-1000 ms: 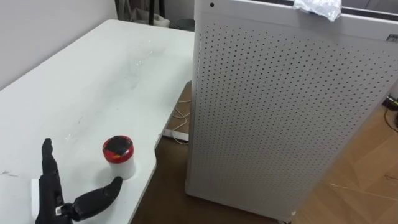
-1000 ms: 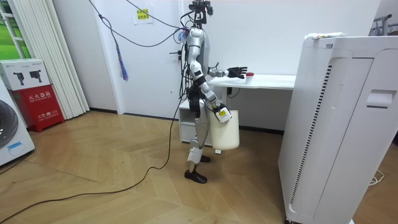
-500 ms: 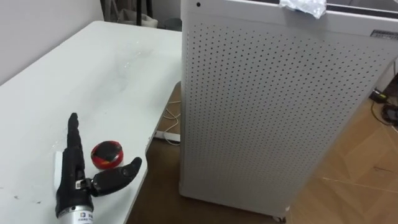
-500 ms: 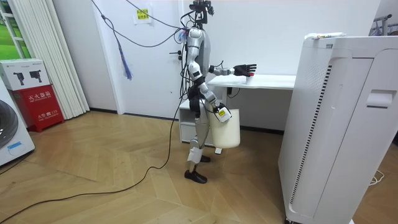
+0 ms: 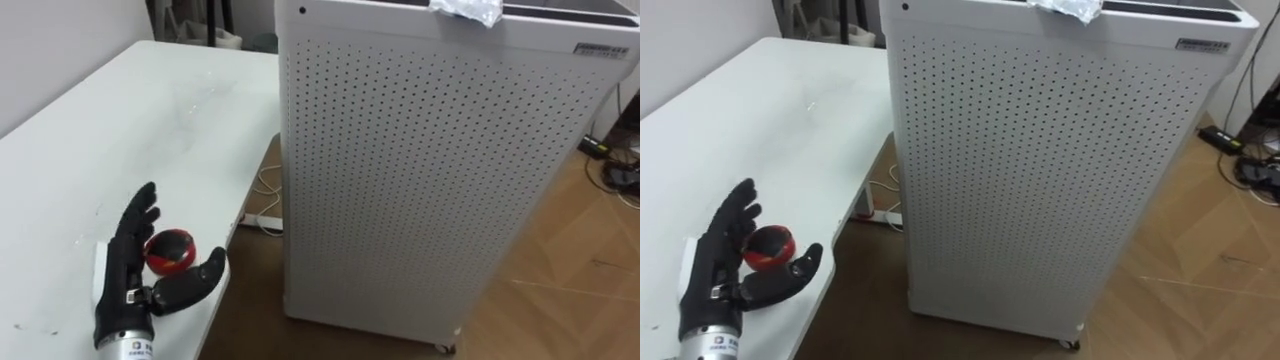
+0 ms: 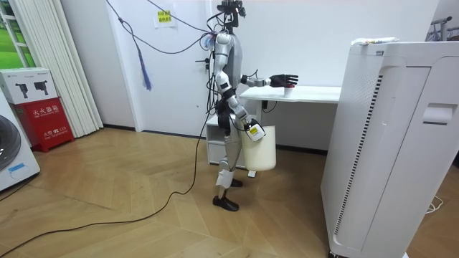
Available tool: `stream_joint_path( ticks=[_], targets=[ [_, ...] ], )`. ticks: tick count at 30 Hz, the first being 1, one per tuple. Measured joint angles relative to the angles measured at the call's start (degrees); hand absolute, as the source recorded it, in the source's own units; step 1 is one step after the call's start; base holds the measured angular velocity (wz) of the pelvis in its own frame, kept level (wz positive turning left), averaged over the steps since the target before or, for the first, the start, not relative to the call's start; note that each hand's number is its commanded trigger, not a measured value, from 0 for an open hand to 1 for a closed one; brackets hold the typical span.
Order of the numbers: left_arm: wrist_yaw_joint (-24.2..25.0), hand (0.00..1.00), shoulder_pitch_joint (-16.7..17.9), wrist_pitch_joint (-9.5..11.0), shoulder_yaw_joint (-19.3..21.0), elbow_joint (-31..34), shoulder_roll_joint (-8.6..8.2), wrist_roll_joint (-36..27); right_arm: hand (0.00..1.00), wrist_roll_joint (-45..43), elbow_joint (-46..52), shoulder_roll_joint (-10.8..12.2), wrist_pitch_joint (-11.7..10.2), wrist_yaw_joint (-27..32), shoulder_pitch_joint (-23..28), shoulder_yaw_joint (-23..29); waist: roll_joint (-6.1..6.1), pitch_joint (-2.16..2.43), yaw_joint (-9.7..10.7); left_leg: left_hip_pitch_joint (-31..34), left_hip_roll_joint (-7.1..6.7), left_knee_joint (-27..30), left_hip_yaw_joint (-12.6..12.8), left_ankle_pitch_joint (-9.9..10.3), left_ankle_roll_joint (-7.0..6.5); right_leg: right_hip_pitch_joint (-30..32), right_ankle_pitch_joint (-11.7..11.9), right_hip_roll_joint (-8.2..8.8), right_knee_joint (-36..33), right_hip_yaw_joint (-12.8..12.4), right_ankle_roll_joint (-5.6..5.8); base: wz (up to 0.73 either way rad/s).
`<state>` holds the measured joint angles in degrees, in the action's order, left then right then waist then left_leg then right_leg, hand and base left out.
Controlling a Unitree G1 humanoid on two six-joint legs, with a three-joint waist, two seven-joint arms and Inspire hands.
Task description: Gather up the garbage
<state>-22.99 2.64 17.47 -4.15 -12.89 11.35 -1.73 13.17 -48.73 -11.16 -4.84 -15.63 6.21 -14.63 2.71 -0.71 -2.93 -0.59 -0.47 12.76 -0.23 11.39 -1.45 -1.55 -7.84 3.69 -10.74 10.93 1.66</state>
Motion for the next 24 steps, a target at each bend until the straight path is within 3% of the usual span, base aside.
stream_joint_path(
  ticks=[5, 14, 24],
  targets=[
    [0.06, 1.00, -0.10, -0.97, -1.02, -0.12, 0.02, 0.00, 1.00, 0.00, 0.00, -0.09, 0.25, -0.20, 0.00, -0.01, -0.12, -0.07, 0.00, 0.02, 0.01, -0.07, 0.25, 0.00, 0.00, 0.16, 0.00, -0.02, -0.03, -0.27, 0.00, -0.01],
    [1.52, 1.00, -1.63, -0.92, -1.56, -2.90, -0.13, -0.01, 1.00, 0.01, 0.01, -0.11, 1.27, -0.17, 0.09, -0.04, -0.06, -0.06, -0.43, -0.03, 0.19, -0.56, 1.10, 0.14, -0.04, 0.41, 0.00, -0.15, -0.34, -0.84, 0.00, -0.04],
    [3.54, 1.00, -2.05, -0.92, -0.96, -3.55, -0.07, 0.01, 1.00, 0.25, 0.24, -0.07, 1.30, 0.12, -0.59, 0.12, 1.20, 0.24, -0.49, -0.24, 0.64, -0.12, 1.93, 0.27, -0.08, 0.53, 0.00, -0.21, -0.95, -1.33, 0.00, -0.02]
  ],
)
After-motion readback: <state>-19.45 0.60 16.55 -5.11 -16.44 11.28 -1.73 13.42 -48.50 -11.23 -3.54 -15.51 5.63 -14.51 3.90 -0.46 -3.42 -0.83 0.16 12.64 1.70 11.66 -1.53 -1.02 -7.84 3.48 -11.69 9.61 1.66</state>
